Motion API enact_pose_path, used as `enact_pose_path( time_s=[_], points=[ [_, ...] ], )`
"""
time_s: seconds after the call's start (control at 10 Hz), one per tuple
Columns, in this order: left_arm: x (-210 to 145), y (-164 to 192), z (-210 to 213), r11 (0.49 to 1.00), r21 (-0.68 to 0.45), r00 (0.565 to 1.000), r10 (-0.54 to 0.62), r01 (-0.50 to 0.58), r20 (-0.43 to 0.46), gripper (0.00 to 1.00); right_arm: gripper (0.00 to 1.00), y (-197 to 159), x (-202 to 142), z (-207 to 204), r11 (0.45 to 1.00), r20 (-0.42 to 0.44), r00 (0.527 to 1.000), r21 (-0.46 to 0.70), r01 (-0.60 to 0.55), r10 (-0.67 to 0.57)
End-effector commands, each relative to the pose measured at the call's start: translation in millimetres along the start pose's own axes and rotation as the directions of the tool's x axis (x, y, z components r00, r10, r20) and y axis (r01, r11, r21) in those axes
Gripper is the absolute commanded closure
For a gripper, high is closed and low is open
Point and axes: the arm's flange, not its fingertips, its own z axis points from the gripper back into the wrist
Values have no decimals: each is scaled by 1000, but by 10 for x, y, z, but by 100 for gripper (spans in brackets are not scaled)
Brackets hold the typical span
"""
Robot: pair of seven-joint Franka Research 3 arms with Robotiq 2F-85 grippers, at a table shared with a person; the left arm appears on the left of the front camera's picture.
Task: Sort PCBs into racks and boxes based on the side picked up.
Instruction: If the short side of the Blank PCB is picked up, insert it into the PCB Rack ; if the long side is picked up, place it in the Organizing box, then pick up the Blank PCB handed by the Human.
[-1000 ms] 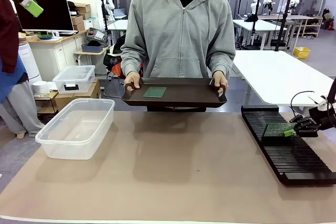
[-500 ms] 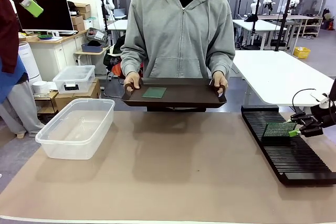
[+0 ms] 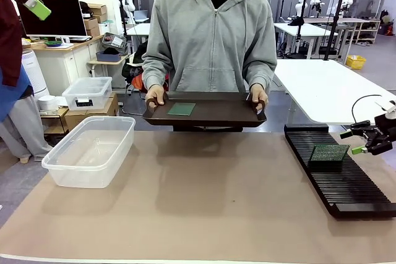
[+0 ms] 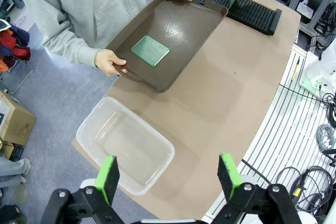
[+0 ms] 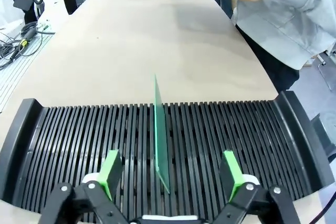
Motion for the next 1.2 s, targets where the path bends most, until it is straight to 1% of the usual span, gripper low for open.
enact_pose_path(
  time_s=[0.0,0.3,0.4,1.1],
  points=[
    [-16,1,-11,1000,-9,1000,-4,4,7,0,0,93,132,60,1000,-22,1000,6,-1,1],
    [-16,1,-11,1000,-9,1000,-4,4,7,0,0,159,316,123,1000,-36,999,-15,-5,5],
    [-16,1,-11,1000,-9,1000,-4,4,7,0,0,32,195,114,1000,-19,999,-8,-28,28],
    [-16,1,-11,1000,-9,1000,-4,4,7,0,0,32,195,114,1000,-19,999,-8,-28,28]
  ],
)
